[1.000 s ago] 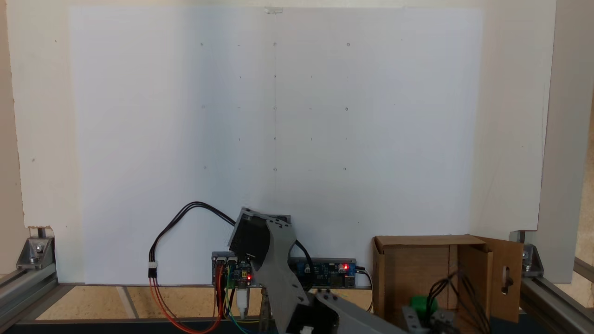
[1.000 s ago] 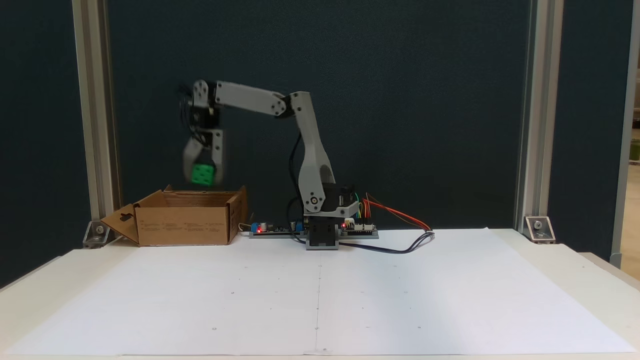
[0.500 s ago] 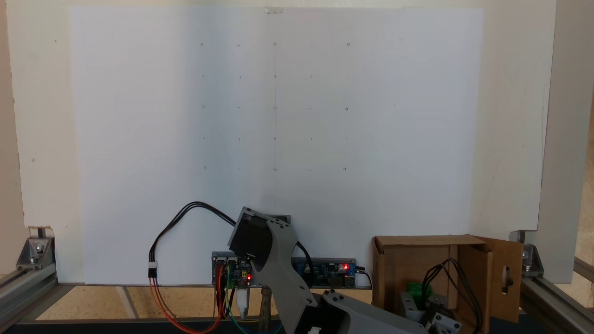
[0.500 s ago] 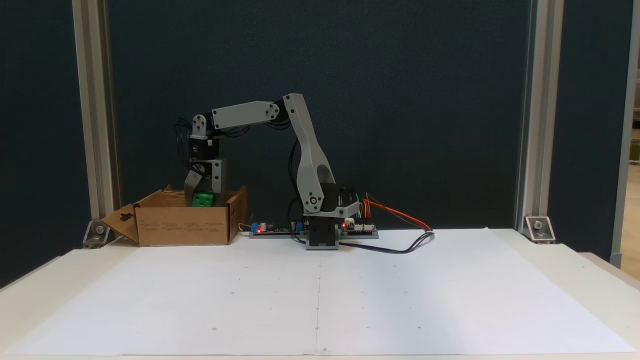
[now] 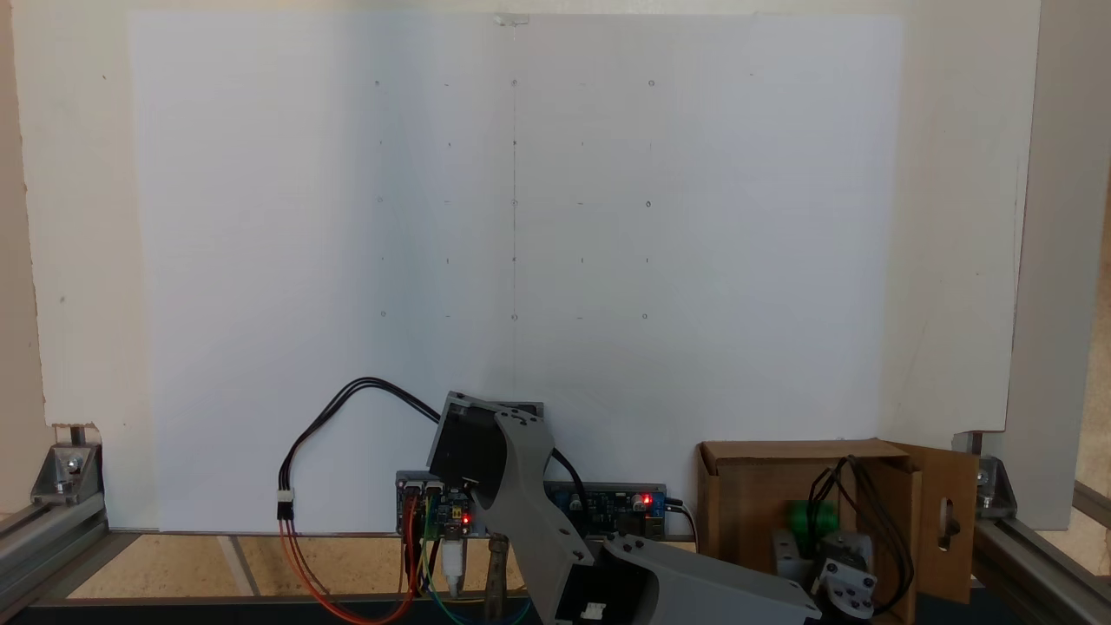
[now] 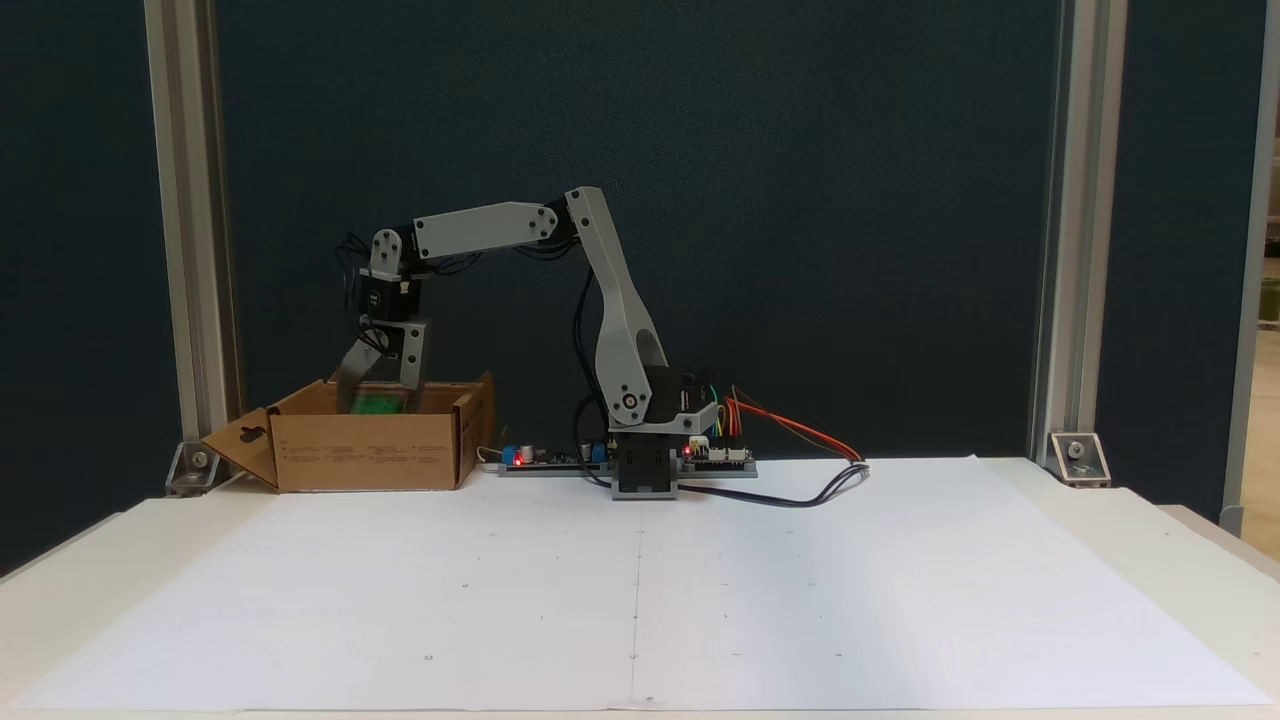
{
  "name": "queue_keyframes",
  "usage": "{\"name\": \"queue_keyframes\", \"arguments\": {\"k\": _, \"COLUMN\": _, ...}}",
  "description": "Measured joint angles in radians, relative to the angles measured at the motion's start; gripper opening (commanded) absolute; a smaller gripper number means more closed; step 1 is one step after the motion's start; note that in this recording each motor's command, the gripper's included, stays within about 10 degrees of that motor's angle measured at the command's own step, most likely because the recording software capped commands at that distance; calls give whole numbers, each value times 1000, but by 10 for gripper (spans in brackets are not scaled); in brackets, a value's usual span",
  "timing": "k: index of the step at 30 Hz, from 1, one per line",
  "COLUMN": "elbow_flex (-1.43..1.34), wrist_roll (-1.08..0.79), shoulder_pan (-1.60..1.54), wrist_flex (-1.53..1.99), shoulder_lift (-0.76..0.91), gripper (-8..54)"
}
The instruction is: Grasp a green dice and put it in the bin.
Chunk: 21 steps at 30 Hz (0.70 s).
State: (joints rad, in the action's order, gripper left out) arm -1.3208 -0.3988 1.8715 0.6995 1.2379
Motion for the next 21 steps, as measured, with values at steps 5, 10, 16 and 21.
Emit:
{"name": "queue_keyframes", "arguments": {"k": 5, "elbow_flex": 0, "wrist_roll": 0, "shoulder_pan": -20, "wrist_flex": -67, "shoulder_lift": 3, "gripper": 439}}
{"name": "queue_keyframes", "arguments": {"k": 10, "elbow_flex": 0, "wrist_roll": 163, "shoulder_pan": -164, "wrist_flex": -192, "shoulder_lift": 224, "gripper": 432}}
{"name": "queue_keyframes", "arguments": {"k": 16, "elbow_flex": -38, "wrist_roll": 348, "shoulder_pan": -575, "wrist_flex": -193, "shoulder_lift": 537, "gripper": 431}}
{"name": "queue_keyframes", "arguments": {"k": 21, "elbow_flex": -219, "wrist_roll": 393, "shoulder_pan": -942, "wrist_flex": -192, "shoulder_lift": 626, "gripper": 432}}
